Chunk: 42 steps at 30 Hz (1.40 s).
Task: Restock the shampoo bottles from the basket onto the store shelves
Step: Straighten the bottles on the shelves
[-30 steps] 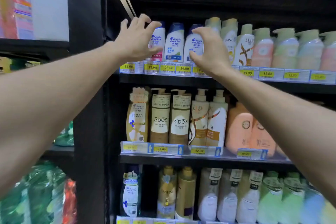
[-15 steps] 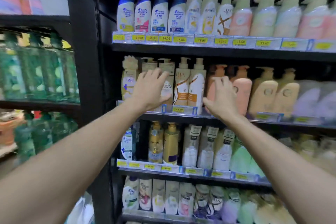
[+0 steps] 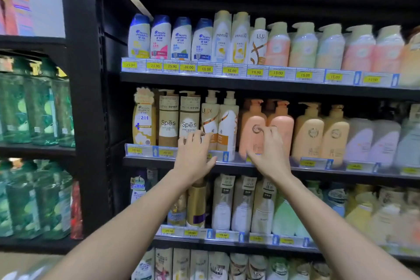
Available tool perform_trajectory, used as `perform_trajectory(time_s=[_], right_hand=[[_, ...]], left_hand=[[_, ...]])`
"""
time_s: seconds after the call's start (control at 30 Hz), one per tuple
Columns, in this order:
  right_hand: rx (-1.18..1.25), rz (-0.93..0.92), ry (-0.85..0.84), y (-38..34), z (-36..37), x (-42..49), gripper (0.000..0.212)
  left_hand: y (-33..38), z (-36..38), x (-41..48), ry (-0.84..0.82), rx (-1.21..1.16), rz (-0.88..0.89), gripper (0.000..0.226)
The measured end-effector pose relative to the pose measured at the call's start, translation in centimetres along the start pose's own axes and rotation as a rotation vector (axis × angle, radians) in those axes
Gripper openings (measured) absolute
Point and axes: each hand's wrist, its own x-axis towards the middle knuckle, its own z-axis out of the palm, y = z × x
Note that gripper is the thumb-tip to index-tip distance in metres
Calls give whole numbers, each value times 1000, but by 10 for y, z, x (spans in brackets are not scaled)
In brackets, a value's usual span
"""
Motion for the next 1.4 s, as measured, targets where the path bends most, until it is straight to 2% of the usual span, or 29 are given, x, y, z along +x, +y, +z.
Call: perform_trajectory(time_s=[0.23, 0.33, 0.43, 0.53, 0.63, 0.9, 0.97, 1.07, 1.13, 1.2, 1.3, 1.4], right_hand=[[-83, -158, 60, -29, 14, 55, 67], [-135, -150, 78, -40, 24, 70, 74], [-129, -51, 126, -51, 34, 82, 79], [-66, 64, 123, -59, 43, 90, 69], [-63, 65, 78, -59, 49, 94, 59], [39, 83, -77, -51, 40, 102, 32], [36, 56, -51, -50, 40, 98, 26], [72, -67, 36, -42, 39, 90, 32], [171, -171, 141, -26, 27, 82, 42], [250, -200, 283, 0, 5, 77, 39], [196, -116, 413, 51, -27, 72, 24], [117, 20, 348, 94, -44, 71, 29]], left_hand=[[-22, 3, 46, 185, 62, 33, 63], [-25, 9, 63, 228, 51, 23, 67], [-26, 11, 78, 315, 73, 37, 68], [-26, 8, 92, 342, 94, 50, 61], [-25, 7, 95, 324, 138, 71, 50], [-17, 7, 92, 276, 167, 24, 55], [-14, 7, 91, 285, 179, 15, 56], [-5, 6, 89, 331, 173, -28, 62], [9, 3, 86, 375, 151, -10, 63], [30, 0, 84, 404, 118, 24, 56], [65, 2, 89, 376, 136, 23, 44], [96, 7, 102, 323, 160, 24, 53]])
